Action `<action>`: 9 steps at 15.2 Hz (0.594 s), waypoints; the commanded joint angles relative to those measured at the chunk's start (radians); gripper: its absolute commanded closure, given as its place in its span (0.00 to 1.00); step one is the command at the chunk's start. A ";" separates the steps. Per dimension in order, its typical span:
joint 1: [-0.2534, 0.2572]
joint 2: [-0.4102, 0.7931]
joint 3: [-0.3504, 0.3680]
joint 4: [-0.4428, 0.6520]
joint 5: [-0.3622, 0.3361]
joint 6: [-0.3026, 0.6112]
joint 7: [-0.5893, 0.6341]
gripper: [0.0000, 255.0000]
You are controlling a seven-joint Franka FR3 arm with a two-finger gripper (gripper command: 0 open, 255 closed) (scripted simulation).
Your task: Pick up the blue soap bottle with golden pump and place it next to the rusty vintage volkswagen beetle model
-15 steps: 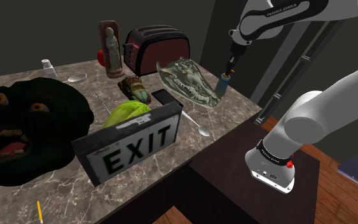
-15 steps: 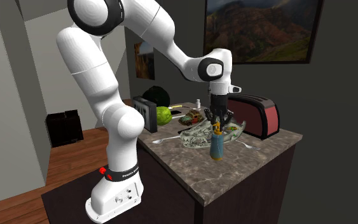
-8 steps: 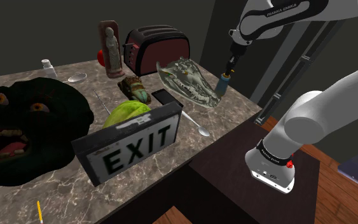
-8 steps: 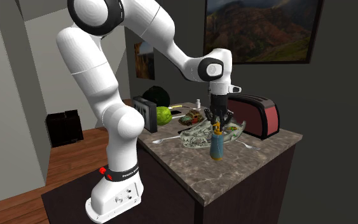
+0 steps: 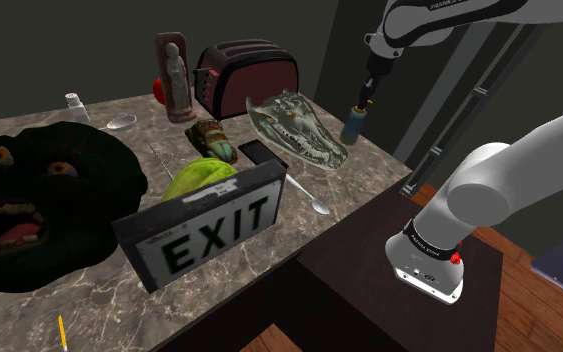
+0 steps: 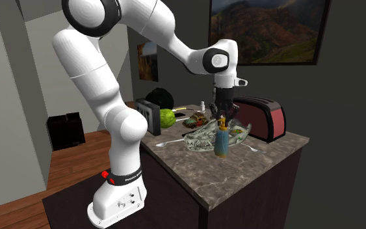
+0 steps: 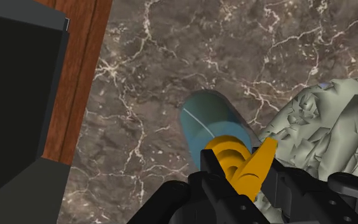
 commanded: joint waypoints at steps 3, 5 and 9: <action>0.000 -0.018 0.008 0.041 0.002 -0.058 -0.001 1.00; 0.000 -0.026 0.012 0.061 0.003 -0.087 0.000 1.00; 0.002 -0.039 0.021 0.105 0.006 -0.144 0.000 1.00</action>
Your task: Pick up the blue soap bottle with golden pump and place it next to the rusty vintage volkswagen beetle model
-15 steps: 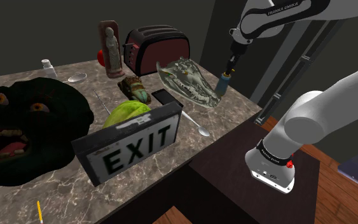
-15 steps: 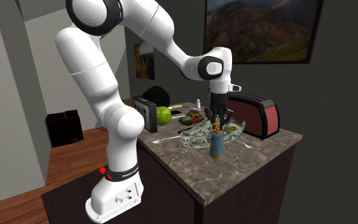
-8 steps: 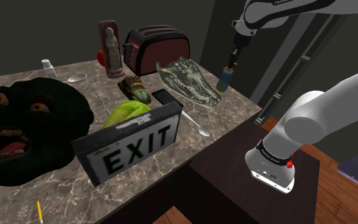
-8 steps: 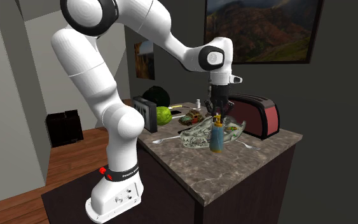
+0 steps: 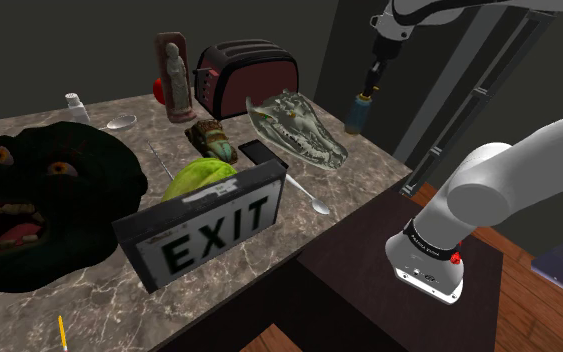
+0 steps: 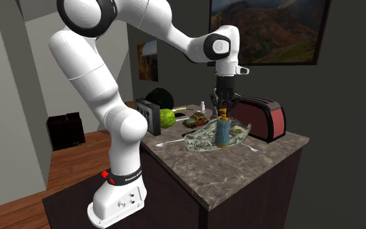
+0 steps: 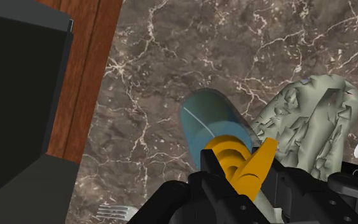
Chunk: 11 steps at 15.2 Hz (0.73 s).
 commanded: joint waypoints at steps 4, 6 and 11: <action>0.002 -0.014 0.011 0.058 0.004 -0.073 0.001 1.00; 0.003 -0.017 0.015 0.083 0.006 -0.100 0.000 1.00; 0.006 -0.021 0.023 0.147 0.012 -0.168 -0.002 1.00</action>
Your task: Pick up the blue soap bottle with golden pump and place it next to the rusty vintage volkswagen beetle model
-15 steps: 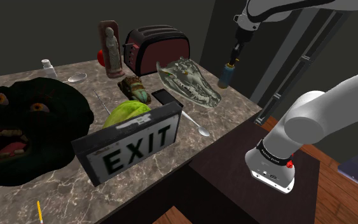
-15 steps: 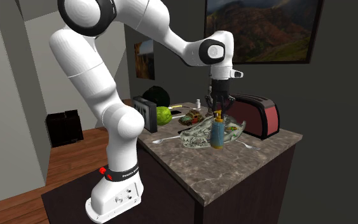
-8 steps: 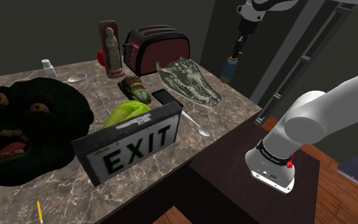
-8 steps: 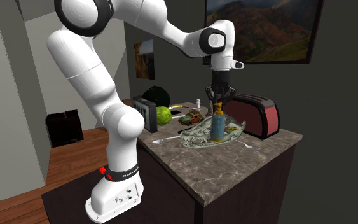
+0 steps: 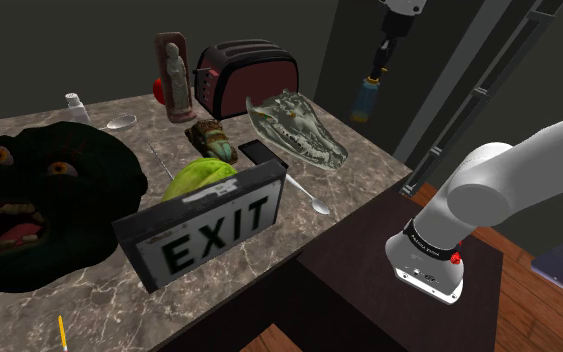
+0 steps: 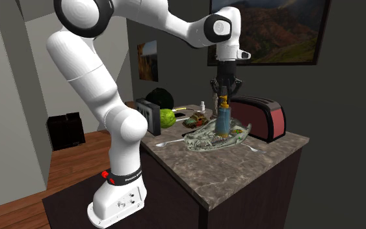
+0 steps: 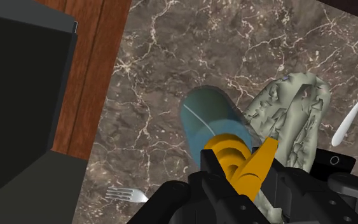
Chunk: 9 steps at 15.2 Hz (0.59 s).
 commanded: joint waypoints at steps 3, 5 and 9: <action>0.004 0.004 0.006 0.057 0.006 -0.054 -0.001 1.00; 0.005 0.005 0.009 0.085 0.008 -0.080 -0.003 1.00; 0.008 0.011 0.014 0.144 0.013 -0.133 -0.005 1.00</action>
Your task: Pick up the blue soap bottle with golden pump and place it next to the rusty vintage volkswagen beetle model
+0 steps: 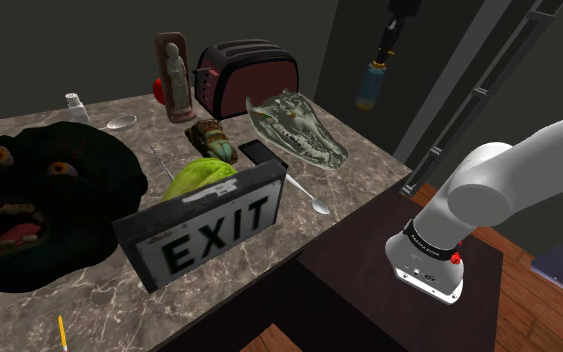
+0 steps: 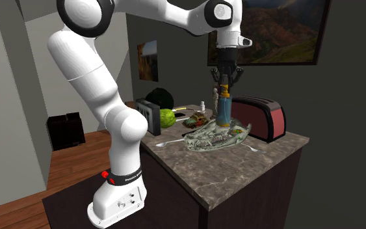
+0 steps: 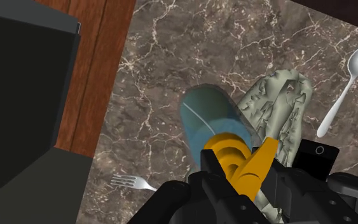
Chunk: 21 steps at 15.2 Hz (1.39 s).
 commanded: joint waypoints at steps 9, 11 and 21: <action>0.007 0.028 0.007 0.159 0.013 -0.132 -0.012 1.00; 0.008 0.033 0.008 0.180 0.014 -0.148 -0.013 1.00; 0.088 0.085 0.168 0.159 0.084 -0.094 0.219 1.00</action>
